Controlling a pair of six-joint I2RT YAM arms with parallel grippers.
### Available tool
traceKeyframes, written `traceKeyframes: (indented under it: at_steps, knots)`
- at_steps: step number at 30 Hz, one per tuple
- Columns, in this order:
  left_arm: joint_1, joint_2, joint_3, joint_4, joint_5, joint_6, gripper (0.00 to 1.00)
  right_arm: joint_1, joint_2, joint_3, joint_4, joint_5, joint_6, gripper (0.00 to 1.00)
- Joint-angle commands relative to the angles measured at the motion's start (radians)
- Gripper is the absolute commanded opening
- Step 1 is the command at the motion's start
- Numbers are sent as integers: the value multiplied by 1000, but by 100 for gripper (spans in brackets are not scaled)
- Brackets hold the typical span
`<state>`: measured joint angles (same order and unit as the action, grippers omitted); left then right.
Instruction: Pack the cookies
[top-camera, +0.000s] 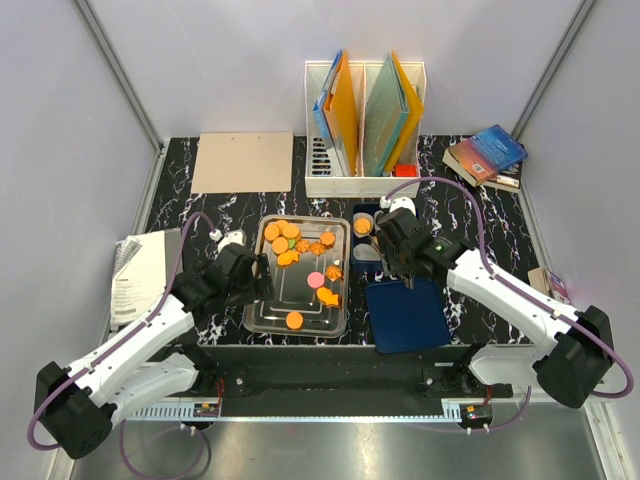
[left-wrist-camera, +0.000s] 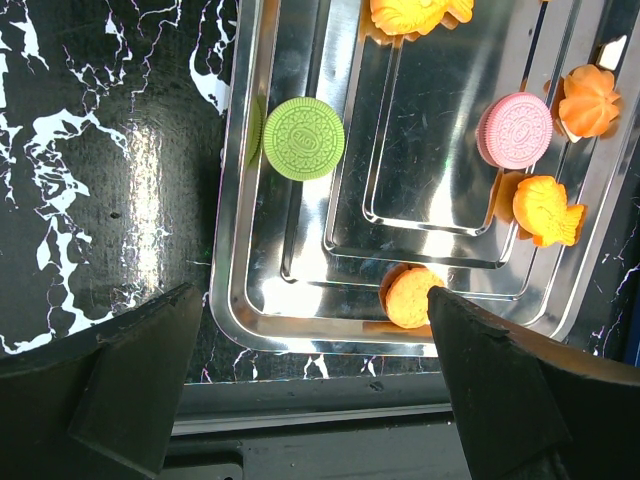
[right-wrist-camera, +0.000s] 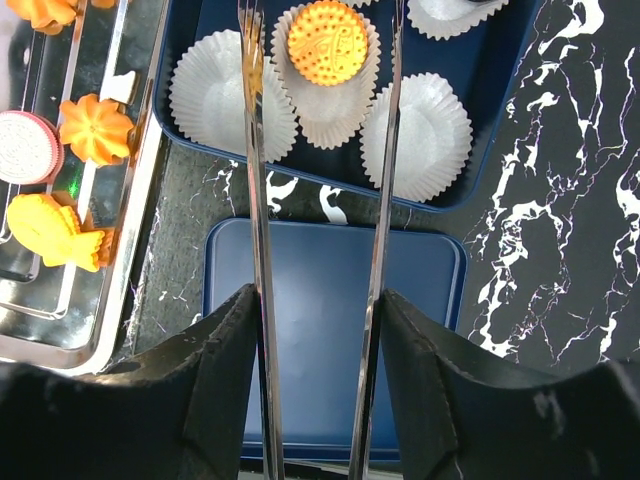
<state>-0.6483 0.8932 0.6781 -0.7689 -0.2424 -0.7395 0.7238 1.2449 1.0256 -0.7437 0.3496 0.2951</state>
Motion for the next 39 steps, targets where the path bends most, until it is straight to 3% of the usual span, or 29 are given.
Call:
traceKeyframes:
  at_steps: [1,6,14,20,39]
  knots:
    - [-5,-5,17,20,-28,-6,99,-7,-44,39,29,3,2,55]
    - [-5,-2,18,19,-29,-6,99,6,-99,89,-11,-132,53,49]
    - [-4,-13,20,19,-32,-9,99,333,-49,157,-59,-54,133,48]
    - [-5,-45,21,2,-47,-21,99,472,83,157,-23,-44,160,52]
    - [-5,-43,20,2,-35,-20,99,502,232,125,24,5,165,59]
